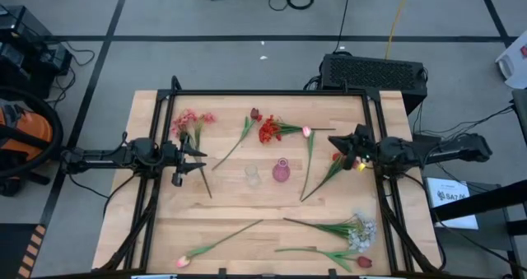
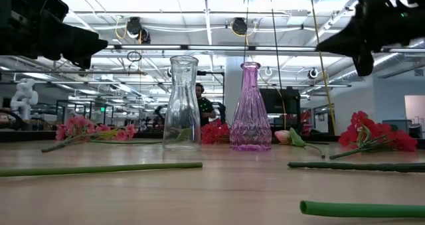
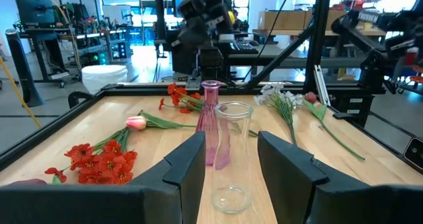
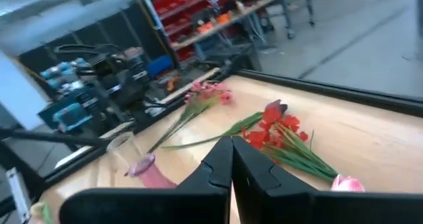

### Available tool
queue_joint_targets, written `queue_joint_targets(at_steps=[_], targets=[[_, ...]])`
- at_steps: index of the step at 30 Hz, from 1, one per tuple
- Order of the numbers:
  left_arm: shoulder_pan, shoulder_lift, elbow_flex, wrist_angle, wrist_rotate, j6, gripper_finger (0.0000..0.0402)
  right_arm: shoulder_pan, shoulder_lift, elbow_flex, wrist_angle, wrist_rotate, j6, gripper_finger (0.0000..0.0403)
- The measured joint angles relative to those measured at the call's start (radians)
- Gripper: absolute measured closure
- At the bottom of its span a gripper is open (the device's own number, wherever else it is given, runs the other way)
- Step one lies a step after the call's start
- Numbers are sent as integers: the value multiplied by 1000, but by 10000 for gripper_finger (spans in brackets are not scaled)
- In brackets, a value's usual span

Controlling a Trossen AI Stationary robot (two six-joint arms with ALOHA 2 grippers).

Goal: Sort flowers into vase by color
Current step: Put the right red flowers into the purple vase

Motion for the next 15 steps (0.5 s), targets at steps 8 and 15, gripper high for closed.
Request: queue_joint_targets(at_steps=[8,15], targets=[[0,0,0,0,0,0,256,0,395,420,-534,22,319,403],[0,0,0,0,0,0,256,3,661,634,-947,-148,861,403]])
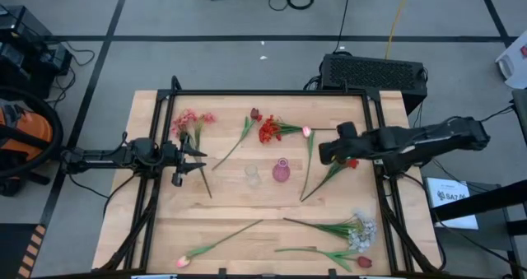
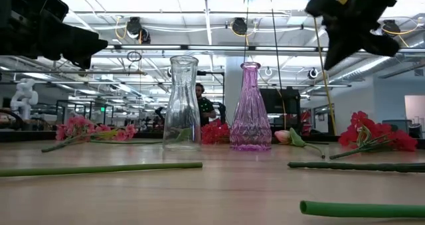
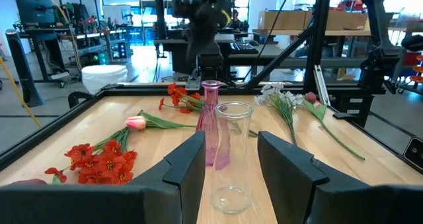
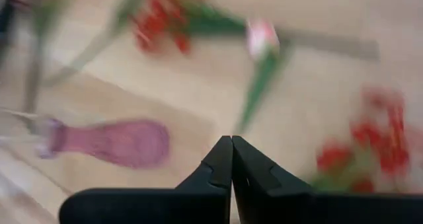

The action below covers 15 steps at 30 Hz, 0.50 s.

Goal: Sort flowers into vase by color
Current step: Put the right red flowers into the purple vase

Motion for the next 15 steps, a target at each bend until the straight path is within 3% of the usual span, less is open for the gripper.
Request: queue_joint_targets(at_steps=[4,8,15], targets=[[0,0,0,0,0,0,256,12,91,-1,-128,-112,193,403],[0,0,0,0,0,0,256,37,167,-1,-261,-153,346,403],[0,0,0,0,0,0,256,44,254,-1,-328,-224,475,400]])
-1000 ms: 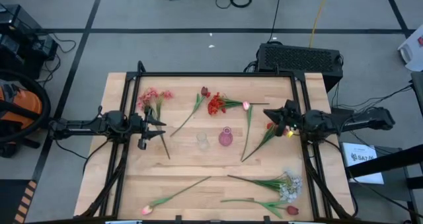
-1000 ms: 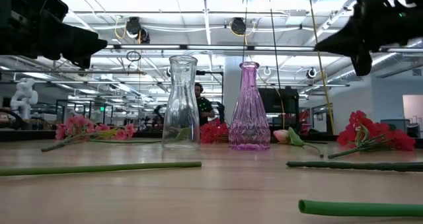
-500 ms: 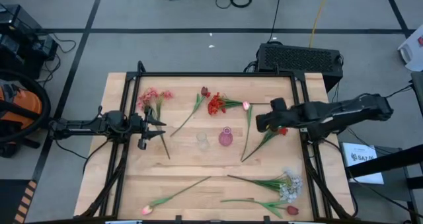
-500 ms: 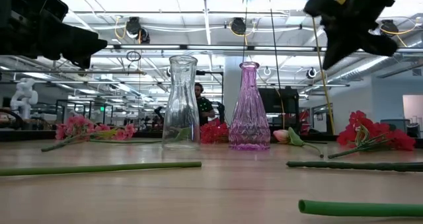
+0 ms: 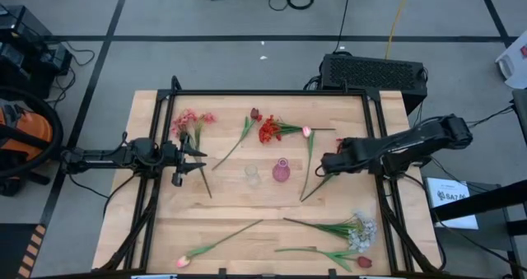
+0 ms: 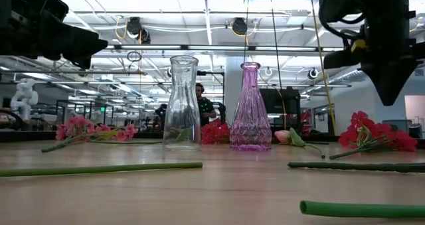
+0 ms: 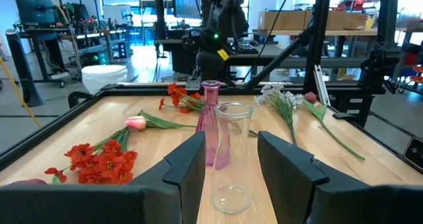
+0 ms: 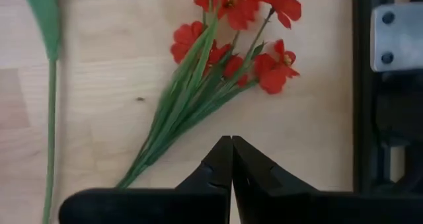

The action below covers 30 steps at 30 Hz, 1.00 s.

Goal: Sort flowers into vase by color
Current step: Put the right red flowers into the purple vase

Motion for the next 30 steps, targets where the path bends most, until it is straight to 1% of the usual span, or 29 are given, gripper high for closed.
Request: queue_joint_targets(at_steps=[3,6,10,16,20,24,27,30], targets=[[0,0,0,0,0,0,256,0,27,0,2,0,34,388],[0,0,0,0,0,0,256,0,54,0,12,0,53,367],[0,0,0,0,0,0,256,0,77,0,47,-3,65,330],[0,0,0,0,0,0,256,0,104,0,99,-1,194,268],[0,0,0,0,0,0,256,0,139,-1,161,-2,213,237],[0,0,0,0,0,0,256,-1,183,-1,242,-4,213,221],[0,0,0,0,0,0,256,-5,207,-1,253,-9,213,219],[0,0,0,0,0,0,256,-8,221,-2,239,-45,217,218]])
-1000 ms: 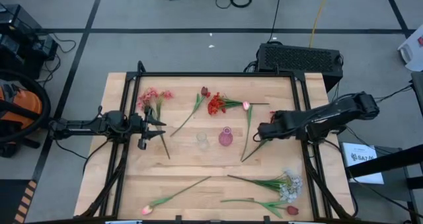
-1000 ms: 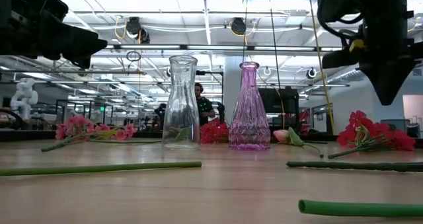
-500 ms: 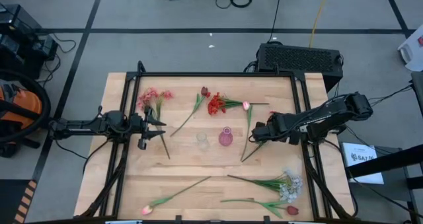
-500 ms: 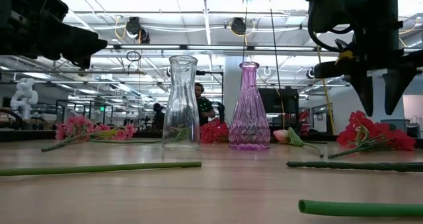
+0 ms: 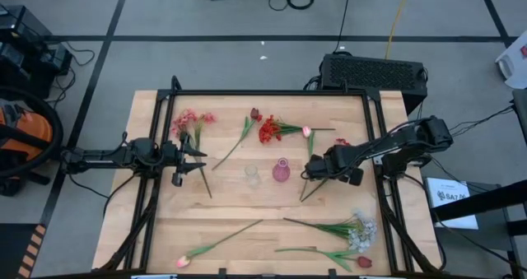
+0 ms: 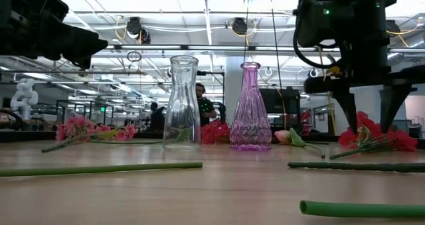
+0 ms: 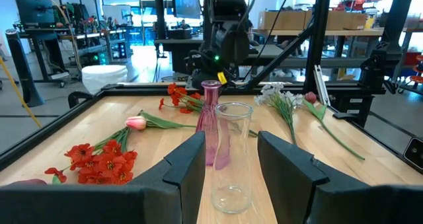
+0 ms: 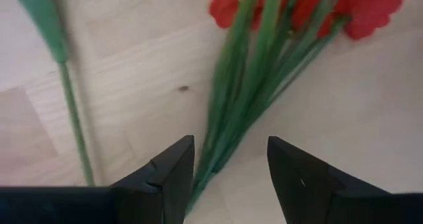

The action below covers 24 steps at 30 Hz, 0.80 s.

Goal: Sort flowers into vase by color
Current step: Put the right red flowers into the purple vase

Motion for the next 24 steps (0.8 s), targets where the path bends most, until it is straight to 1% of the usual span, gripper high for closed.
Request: queue_joint_targets(at_steps=[5,9,12,16,21,24], targets=[[0,0,0,0,0,0,256,-2,5,-16,-5,-2,25,218],[0,0,0,0,0,0,256,-3,6,-69,3,-3,81,221],[0,0,0,0,0,0,256,-4,6,-131,85,9,113,231],[0,0,0,0,0,0,256,-3,-2,-193,185,45,131,253],[0,0,0,0,-1,0,256,-3,-2,-205,183,58,135,290],[0,0,0,0,-1,0,256,-3,-7,-207,184,88,75,324]])
